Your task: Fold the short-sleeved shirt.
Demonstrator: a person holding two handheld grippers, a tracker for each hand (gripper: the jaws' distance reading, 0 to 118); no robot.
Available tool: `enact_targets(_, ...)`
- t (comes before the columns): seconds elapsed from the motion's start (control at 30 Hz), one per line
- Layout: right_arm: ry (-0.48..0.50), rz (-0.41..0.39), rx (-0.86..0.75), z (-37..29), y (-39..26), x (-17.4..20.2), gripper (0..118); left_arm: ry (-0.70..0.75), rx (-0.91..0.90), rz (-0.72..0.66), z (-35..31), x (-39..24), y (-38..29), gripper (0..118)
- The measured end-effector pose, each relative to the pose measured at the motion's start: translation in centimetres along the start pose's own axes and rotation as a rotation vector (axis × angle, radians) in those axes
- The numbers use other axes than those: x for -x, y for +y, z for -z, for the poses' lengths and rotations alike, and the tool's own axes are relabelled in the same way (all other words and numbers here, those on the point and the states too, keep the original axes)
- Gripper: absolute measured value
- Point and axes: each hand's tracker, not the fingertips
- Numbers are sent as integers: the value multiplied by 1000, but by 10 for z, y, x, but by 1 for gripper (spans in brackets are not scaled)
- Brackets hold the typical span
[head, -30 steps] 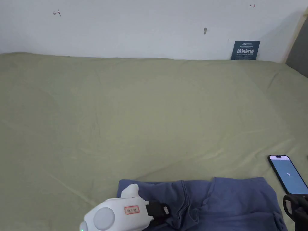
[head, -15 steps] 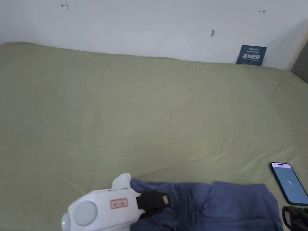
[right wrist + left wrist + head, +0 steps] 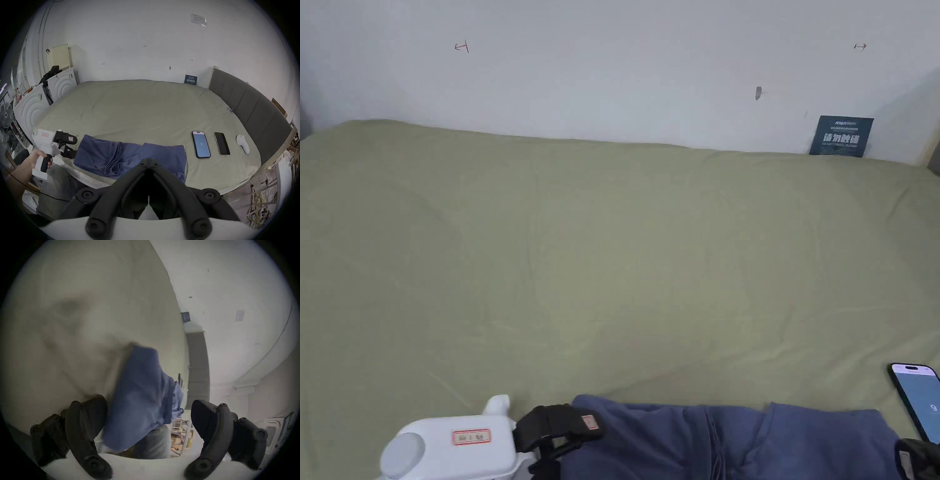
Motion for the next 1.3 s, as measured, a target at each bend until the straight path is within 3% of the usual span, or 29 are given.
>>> enact_targets(0.07, 4, 13, 10, 3, -2, -1, 0, -4, 67, -17, 19, -3, -4, 107)
enact_targets(0.1, 4, 14, 16, 4, -3, -1, 0, 7, 39, 5, 23, -6, -5, 96)
enact_targets(0.13, 0, 13, 20, 4, -5, 0, 0, 12, 37, 20, 22, -10, -6, 56)
enact_targets(0.17, 1, 11, 25, 4, -6, 1, 0, 109, 12, 37, 20, -12, -5, 15)
enact_targets(0.23, 2, 10, 36, 4, -9, 0, 0, 204, -32, 49, 15, -11, -1, 14)
enact_targets(0.4, -4, 7, 41, 0, -11, -1, 0, 138, -117, 21, -34, -21, 9, 14)
enact_targets(0.57, -4, 1, 25, 3, -2, 0, 0, 304, -285, 138, -128, -50, 31, 14)
enact_targets(0.67, 7, -4, 20, 8, 3, 5, 0, 371, -404, 140, -183, -57, 36, 14)
enact_targets(0.77, 29, -21, 18, 15, 8, 12, 0, 517, -421, 200, -206, -78, 25, 14)
enact_targets(0.97, 61, -50, 21, 18, 10, 25, 0, 712, -364, 438, -164, -129, 17, 14)
enact_targets(1.13, 57, -52, 34, 16, 5, 21, 0, 620, -130, 616, -83, -165, -4, 14)
enact_targets(1.23, 30, -28, 41, 14, 2, 10, 0, 494, 3, 612, -28, -169, -16, 16)
enact_targets(1.27, 23, -21, 41, 13, 1, 7, 0, 464, 35, 603, -15, -163, -16, 19)
enact_targets(1.3, 15, -14, 43, 11, 0, 4, 0, 449, 72, 597, 5, -158, -17, 36)
